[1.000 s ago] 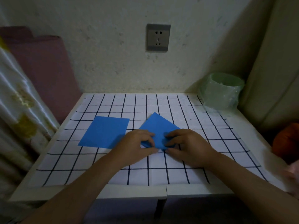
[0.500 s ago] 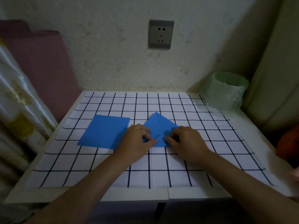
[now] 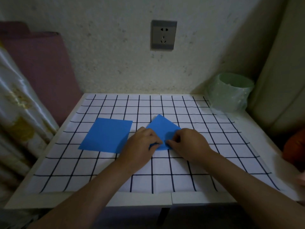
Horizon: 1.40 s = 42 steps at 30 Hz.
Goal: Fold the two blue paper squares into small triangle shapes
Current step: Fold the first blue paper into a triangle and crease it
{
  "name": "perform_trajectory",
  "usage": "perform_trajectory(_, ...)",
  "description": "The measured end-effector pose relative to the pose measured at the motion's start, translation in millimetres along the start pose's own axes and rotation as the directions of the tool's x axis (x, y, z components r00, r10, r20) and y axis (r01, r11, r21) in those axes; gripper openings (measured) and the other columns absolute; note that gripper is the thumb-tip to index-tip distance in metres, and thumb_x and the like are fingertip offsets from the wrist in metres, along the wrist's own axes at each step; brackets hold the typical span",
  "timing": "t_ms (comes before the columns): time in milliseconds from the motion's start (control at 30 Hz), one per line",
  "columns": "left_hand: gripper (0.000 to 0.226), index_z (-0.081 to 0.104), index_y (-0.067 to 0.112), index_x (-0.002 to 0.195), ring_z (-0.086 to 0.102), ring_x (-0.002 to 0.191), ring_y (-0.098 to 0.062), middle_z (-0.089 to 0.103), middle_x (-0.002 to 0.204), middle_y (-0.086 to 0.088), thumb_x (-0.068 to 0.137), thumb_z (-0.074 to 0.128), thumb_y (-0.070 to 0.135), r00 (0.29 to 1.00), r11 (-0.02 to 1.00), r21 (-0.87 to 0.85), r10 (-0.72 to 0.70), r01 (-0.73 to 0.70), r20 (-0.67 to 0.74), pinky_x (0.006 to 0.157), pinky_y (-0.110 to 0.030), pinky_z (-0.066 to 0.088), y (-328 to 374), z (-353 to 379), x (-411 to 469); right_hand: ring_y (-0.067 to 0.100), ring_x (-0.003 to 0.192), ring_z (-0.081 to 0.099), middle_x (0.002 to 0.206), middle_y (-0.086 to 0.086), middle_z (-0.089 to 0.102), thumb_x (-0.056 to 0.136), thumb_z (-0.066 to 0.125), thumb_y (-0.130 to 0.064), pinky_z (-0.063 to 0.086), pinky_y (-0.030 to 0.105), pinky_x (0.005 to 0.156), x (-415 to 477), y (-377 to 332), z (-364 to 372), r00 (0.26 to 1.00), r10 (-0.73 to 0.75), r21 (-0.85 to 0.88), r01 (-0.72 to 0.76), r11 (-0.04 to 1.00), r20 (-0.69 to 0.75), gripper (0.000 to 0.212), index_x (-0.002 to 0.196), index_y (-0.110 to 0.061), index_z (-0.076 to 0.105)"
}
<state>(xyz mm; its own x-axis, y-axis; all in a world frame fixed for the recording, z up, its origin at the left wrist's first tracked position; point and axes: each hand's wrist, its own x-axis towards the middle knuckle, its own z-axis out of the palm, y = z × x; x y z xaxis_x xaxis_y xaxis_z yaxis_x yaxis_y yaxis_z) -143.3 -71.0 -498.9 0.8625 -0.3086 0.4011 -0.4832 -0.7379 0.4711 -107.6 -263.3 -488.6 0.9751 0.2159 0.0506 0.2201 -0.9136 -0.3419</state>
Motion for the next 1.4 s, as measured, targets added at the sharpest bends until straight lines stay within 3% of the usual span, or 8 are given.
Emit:
perform_trajectory(167, 0.036, 0.074, 0.02, 0.113, 0.057, 0.104, -0.016, 0.067, 0.106, 0.003, 0.092, 0.057, -0.003, 0.984, 0.99, 0.076, 0.109, -0.121, 0.143, 0.085, -0.038, 0.052, -1, -3, -5, 0.014, 0.061, 0.06, 0.065, 0.0, 0.064, 0.085, 0.064, -0.05, 0.043, 0.025, 0.053, 0, -1, 0, 1.0, 0.024, 0.027, -0.024, 0.999, 0.0, 0.035, 0.07, -0.018, 0.064)
perform_trajectory(400, 0.028, 0.076, 0.017, 0.11, 0.061, 0.094, -0.016, 0.069, 0.099, 0.003, 0.089, 0.064, 0.002, 0.978, 0.98, 0.079, 0.174, -0.183, 0.115, 0.075, -0.033, 0.055, 1, -6, -13, 0.008, 0.063, 0.053, 0.069, -0.009, 0.054, 0.085, 0.064, -0.052, 0.041, 0.024, 0.055, -8, 1, 3, 0.996, -0.03, 0.035, 0.033, 0.999, -0.08, 0.03, 0.074, -0.026, 0.057)
perform_trajectory(533, 0.03, 0.074, 0.022, 0.112, 0.054, 0.099, -0.01, 0.063, 0.102, 0.007, 0.09, 0.056, 0.012, 0.982, 0.981, 0.106, 0.151, -0.163, 0.118, 0.079, -0.03, 0.052, 3, -5, -18, 0.018, 0.07, 0.054, 0.082, -0.002, 0.055, 0.085, 0.068, -0.044, 0.041, 0.03, 0.06, -25, 2, 2, 0.919, -0.291, -0.129, 0.266, 0.955, -0.267, 0.026, 0.095, -0.02, 0.065)
perform_trajectory(667, 0.034, 0.074, 0.023, 0.11, 0.051, 0.1, -0.008, 0.06, 0.101, 0.008, 0.087, 0.051, 0.015, 0.983, 0.986, 0.099, 0.123, -0.137, 0.134, 0.082, -0.028, 0.05, 3, -5, -21, 0.021, 0.066, 0.047, 0.076, 0.001, 0.051, 0.087, 0.062, -0.026, 0.032, 0.03, 0.06, -47, -6, 4, 0.821, -0.511, -0.298, 0.437, 0.849, -0.255, 0.015, 0.078, -0.019, 0.072)
perform_trajectory(867, 0.04, 0.066, 0.028, 0.12, 0.04, 0.124, -0.006, 0.052, 0.132, 0.01, 0.087, 0.046, 0.019, 0.986, 0.996, 0.079, 0.028, -0.042, 0.164, 0.098, -0.027, 0.043, 0, -1, -23, 0.017, 0.107, 0.055, 0.122, -0.004, 0.063, 0.092, 0.046, -0.026, 0.044, 0.035, 0.088, -64, -2, 4, 0.905, -0.415, -0.178, 0.394, 0.901, -0.094, 0.036, 0.12, -0.027, 0.068)
perform_trajectory(967, 0.037, 0.064, 0.027, 0.121, 0.036, 0.128, -0.008, 0.049, 0.143, 0.01, 0.088, 0.047, 0.019, 0.983, 0.994, 0.097, 0.033, -0.052, 0.183, 0.104, -0.028, 0.039, 0, 1, -23, 0.015, 0.11, 0.056, 0.125, -0.005, 0.063, 0.09, 0.045, -0.028, 0.042, 0.034, 0.091, -63, 0, 3, 0.914, -0.399, -0.148, 0.385, 0.911, -0.08, 0.038, 0.121, -0.029, 0.068)
perform_trajectory(1233, 0.032, 0.067, 0.027, 0.116, 0.038, 0.126, -0.009, 0.054, 0.137, 0.011, 0.089, 0.049, 0.021, 0.988, 0.99, 0.118, 0.061, -0.077, 0.14, 0.105, -0.029, 0.039, -2, 3, -23, 0.014, 0.1, 0.055, 0.113, -0.008, 0.063, 0.088, 0.054, -0.025, 0.046, 0.037, 0.085, -55, 7, 2, 0.911, -0.407, -0.078, 0.402, 0.912, -0.067, 0.036, 0.122, -0.028, 0.066)
perform_trajectory(1400, 0.031, 0.064, 0.026, 0.117, 0.042, 0.122, -0.006, 0.05, 0.132, 0.012, 0.092, 0.046, 0.025, 0.987, 0.989, 0.114, 0.074, -0.09, 0.141, 0.09, -0.029, 0.05, 1, 1, -25, 0.016, 0.097, 0.054, 0.112, -0.005, 0.062, 0.09, 0.048, -0.031, 0.047, 0.037, 0.08, -52, 9, 1, 0.9, -0.433, -0.088, 0.427, 0.9, -0.057, 0.038, 0.122, -0.03, 0.068)
